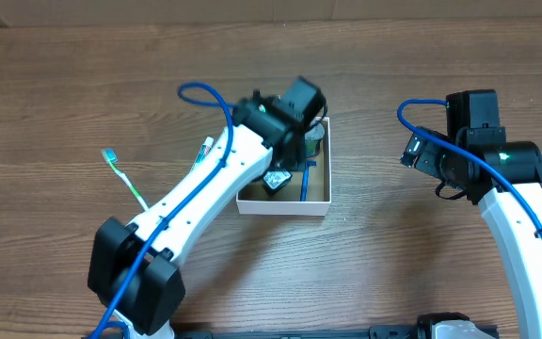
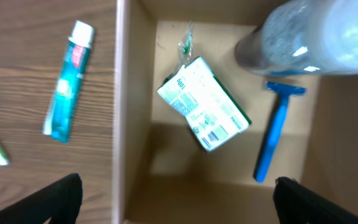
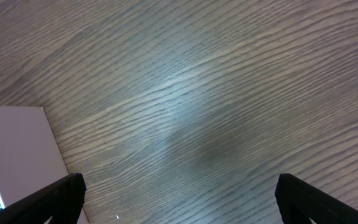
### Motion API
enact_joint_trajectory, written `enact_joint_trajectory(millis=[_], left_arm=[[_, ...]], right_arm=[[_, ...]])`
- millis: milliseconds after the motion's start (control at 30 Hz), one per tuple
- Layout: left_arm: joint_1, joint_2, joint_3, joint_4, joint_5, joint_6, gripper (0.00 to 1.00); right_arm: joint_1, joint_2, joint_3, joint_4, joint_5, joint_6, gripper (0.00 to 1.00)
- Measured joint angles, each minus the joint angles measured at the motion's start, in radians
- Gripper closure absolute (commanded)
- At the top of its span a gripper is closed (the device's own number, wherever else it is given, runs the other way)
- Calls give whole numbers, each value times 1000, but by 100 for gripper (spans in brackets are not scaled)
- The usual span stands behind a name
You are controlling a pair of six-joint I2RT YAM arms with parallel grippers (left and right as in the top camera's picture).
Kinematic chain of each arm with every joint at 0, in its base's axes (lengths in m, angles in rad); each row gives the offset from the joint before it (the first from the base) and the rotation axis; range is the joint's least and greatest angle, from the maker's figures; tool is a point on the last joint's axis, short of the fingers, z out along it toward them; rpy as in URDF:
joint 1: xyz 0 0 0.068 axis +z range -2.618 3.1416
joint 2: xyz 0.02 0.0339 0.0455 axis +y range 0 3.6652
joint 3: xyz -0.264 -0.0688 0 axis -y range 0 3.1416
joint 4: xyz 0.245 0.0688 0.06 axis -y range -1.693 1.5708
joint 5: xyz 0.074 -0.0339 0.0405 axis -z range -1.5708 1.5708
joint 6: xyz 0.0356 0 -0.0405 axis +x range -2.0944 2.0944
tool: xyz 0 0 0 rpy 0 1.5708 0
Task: Pack container
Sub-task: 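Carry the soap package into the box and release it, then move the left gripper back and grasp the Colgate toothpaste tube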
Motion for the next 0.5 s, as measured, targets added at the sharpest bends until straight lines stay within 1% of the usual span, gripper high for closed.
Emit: enact_joint_trajectory(millis=[133,233,300,400,500], left_arm=[[45,-29,143,-138,-1,122,0],[129,-83,160,-198,4,220,2],[200,-105,161,-217,38,301,0],[294,-108,161,-220,113,398,0],[393,-109,143,-188,222,509,1]], right_arm=[[0,0,0,0,0,0,0],[0,0,0,0,0,0,0],[0,0,0,0,0,0,0],[0,0,0,0,0,0,0],[0,0,0,0,0,0,0]])
